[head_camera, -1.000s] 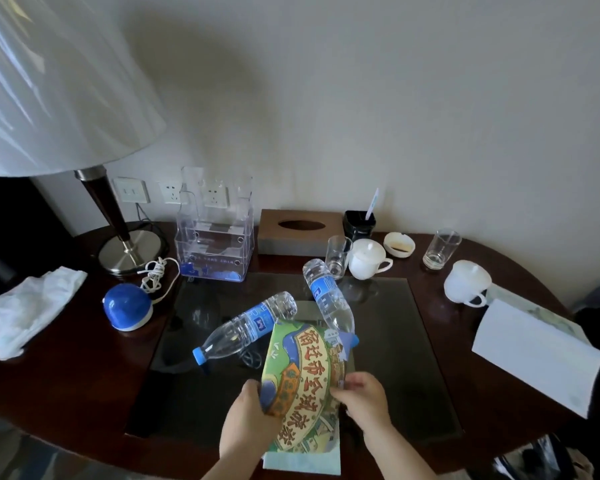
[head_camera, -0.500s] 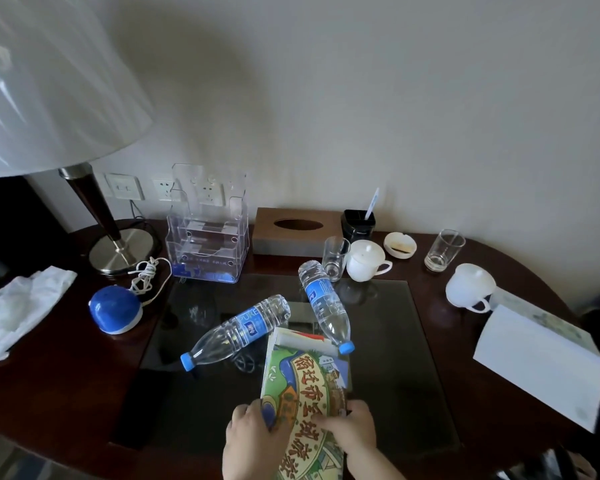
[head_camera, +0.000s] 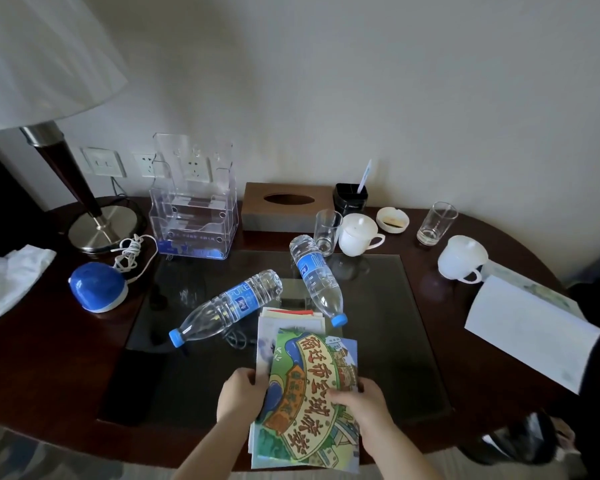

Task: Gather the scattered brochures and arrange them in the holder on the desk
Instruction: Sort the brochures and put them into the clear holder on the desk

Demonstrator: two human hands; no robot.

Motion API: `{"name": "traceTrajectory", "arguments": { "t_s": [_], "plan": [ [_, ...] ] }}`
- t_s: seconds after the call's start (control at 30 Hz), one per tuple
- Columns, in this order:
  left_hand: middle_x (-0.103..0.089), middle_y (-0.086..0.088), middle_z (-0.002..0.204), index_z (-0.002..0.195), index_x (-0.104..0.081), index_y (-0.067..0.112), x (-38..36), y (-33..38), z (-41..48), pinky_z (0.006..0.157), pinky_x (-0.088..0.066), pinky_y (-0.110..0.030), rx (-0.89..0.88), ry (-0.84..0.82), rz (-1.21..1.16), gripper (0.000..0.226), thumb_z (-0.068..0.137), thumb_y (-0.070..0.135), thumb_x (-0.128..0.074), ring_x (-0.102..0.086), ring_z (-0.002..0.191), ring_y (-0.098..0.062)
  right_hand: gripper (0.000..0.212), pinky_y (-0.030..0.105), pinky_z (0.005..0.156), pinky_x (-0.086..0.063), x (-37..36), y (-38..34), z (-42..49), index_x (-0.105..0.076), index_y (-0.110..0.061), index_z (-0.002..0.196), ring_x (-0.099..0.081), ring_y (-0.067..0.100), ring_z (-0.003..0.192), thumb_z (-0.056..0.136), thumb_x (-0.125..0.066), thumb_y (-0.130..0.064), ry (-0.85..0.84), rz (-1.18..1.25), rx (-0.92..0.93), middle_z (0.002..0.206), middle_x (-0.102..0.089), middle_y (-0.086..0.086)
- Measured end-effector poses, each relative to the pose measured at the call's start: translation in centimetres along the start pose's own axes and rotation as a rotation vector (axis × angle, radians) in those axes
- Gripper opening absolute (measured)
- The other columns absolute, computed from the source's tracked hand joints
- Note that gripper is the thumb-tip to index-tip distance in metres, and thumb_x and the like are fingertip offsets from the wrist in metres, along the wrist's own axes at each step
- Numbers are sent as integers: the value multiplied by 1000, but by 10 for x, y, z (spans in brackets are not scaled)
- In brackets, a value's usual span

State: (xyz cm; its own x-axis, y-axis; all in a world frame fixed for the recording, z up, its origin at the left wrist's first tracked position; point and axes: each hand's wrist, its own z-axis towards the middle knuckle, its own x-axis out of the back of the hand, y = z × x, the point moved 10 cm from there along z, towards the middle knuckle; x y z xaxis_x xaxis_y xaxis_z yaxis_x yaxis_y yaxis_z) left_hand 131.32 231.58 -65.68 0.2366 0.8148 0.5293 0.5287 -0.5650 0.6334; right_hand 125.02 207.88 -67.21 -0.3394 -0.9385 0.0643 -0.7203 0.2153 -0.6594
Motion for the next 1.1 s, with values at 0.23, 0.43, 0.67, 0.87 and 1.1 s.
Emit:
{"name": "traceTrajectory", "arguments": {
  "t_s": [0.23, 0.43, 0.67, 0.87, 1.1],
  "plan": [
    [-66, -2, 69, 77, -64, 8, 1, -13, 8, 51, -44, -22, 93, 20, -77, 26, 83, 33, -67, -62, 61, -14, 40, 43, 73, -55, 3, 9, -4, -57, -5, 105, -69, 30, 92, 72, -76, 6, -31, -10, -34, 101, -71, 14],
    [-65, -1, 70, 89, -62, 4, 5, -10, 8, 43, -38, -22, 37, 100, -10, 28, 88, 32, -61, -60, 55, -11, 41, 50, 84, -55, -1, 11, -4, -57, -3, 107, -69, 31, 95, 72, -75, 6, -17, -36, -19, 103, -70, 15],
    [-61, -4, 84, 90, -58, 13, 39, 1, 1, 51, -34, -25, -49, 290, 140, 6, 86, 11, -53, -53, 68, -14, 27, 49, 86, -56, 17, 0, -2, -62, -5, 97, -68, 28, 92, 75, -73, 6, 109, -60, 76, 98, -71, 12],
    [-52, -1, 87, 88, -61, 17, 34, 12, -11, 58, -41, -29, -99, 319, 215, 8, 82, 23, -59, -56, 82, -22, 27, 52, 92, -52, 17, -4, -2, -63, -2, 98, -68, 30, 95, 74, -73, 6, 67, -70, 109, 99, -71, 14],
    [-57, 1, 120, 124, -55, 22, 29, 29, -24, 83, -49, -33, -180, 432, 350, 42, 83, 23, -65, -52, 111, -21, 28, 50, 89, -54, 21, 1, 2, -63, -4, 98, -68, 29, 94, 75, -73, 7, 80, -47, 97, 99, -71, 13]
  ]
}}
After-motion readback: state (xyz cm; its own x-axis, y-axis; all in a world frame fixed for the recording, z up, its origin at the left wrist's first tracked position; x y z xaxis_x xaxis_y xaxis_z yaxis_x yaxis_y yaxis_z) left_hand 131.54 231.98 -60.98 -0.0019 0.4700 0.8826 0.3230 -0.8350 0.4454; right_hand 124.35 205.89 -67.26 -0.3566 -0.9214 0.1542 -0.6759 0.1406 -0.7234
